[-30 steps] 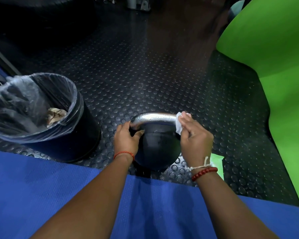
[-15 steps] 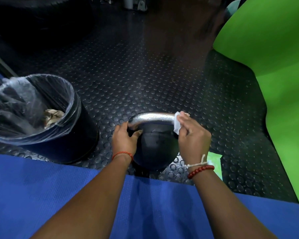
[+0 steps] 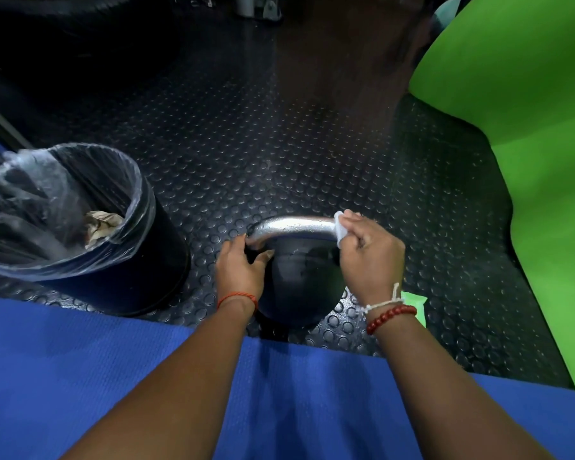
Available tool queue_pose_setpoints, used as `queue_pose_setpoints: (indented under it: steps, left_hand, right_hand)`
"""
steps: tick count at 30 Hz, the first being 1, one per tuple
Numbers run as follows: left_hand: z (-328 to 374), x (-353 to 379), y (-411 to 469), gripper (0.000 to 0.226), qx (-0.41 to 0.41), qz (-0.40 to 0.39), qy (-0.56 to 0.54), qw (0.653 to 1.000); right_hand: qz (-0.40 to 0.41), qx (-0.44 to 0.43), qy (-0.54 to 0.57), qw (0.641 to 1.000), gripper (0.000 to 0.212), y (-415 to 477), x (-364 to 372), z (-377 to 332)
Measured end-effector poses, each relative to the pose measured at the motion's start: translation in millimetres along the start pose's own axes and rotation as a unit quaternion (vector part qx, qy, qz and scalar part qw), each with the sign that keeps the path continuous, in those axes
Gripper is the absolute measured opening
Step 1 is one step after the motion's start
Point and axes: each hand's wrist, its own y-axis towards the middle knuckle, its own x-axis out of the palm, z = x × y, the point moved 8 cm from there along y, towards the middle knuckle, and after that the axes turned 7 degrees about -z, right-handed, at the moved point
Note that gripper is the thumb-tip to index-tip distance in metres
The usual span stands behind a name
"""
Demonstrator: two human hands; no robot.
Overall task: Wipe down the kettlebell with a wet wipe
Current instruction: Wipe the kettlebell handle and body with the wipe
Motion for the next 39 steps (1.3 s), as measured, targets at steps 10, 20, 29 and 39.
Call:
queue_pose_setpoints:
  steps: [10,20,29,39]
  left_hand:
    - [-2.2,2.4,2.1,0.024,-0.002,-0.004,-0.002,1.0]
    - [-1.0,1.9,0.5,0.024,-0.008,-0.006,0.005,1.0]
    - [-1.1,1.7,-0.5,0.024,-0.007,-0.006,0.005,1.0]
    - [-1.3,1.5,-0.3,0.023,-0.006,-0.003,0.003,1.0]
  right_hand:
    - [0.017,0.008,0.03,0.999,0.023,-1.0,-5.3,8.4]
    - [-0.037,0.116,0.008,0.993,0.028,16.8,-4.8,26.5]
    - [-0.141,0.085,-0.046,0.985,0.032,37.5,2.1,14.9]
    - [-0.195,0.043,-0.08,0.977,0.028,44.0,7.1,3.3]
